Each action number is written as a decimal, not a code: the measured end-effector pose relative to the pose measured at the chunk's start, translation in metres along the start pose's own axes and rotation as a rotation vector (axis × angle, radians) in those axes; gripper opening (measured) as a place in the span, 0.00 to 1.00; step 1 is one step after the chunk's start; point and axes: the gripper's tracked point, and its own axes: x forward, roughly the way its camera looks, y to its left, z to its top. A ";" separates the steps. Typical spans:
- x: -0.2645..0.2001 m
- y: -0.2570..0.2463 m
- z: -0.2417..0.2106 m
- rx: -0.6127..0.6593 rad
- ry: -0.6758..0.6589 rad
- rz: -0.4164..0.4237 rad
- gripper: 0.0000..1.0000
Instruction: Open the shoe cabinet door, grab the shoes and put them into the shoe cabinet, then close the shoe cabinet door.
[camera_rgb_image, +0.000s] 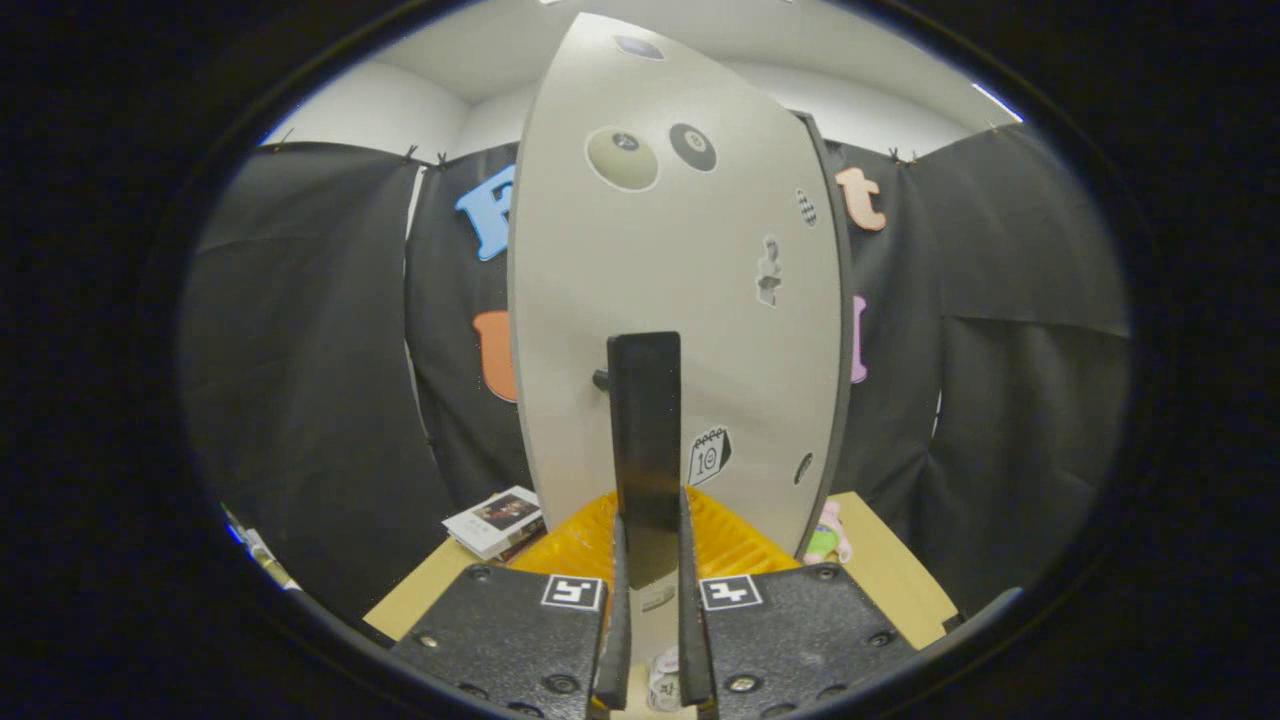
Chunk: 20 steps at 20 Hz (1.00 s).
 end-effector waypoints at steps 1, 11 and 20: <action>-0.004 -0.003 -0.001 0.005 0.002 0.004 0.22; -0.036 -0.056 -0.002 -0.014 -0.003 0.011 0.15; -0.051 -0.105 0.000 -0.027 -0.002 -0.025 0.04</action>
